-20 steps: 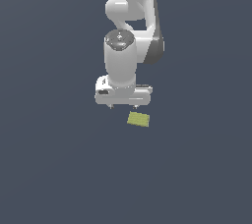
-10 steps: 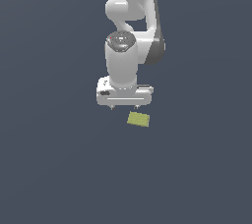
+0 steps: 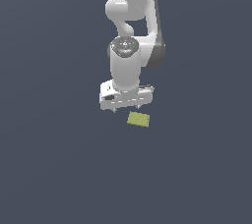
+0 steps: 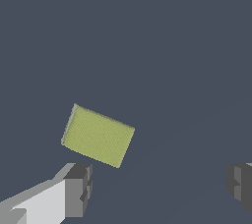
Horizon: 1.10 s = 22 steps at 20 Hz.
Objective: Pick up the object and move it to a goal position.
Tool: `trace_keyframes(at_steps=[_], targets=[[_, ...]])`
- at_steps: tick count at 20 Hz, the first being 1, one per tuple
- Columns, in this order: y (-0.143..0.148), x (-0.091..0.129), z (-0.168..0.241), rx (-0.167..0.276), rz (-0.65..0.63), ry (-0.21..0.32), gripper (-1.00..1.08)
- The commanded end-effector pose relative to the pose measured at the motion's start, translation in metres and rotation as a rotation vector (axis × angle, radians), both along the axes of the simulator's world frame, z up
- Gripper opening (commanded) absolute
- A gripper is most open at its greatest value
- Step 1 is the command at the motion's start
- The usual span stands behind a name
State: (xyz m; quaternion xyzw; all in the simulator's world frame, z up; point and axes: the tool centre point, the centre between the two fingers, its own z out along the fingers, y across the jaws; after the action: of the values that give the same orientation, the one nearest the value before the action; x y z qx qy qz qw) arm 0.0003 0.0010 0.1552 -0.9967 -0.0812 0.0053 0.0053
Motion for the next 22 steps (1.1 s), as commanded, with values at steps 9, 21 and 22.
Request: trace_keyframes(at_steps=[9,21,22], targets=[[0.015,-0.006,-0.028,-0.011,0.319,0.000,1.00],[0.035,-0.015,-0.059,-0.014,0.710,-0.002,1.00],[0.037,-0.016,-0.062,-0.013,0.743,-0.002,1.00]])
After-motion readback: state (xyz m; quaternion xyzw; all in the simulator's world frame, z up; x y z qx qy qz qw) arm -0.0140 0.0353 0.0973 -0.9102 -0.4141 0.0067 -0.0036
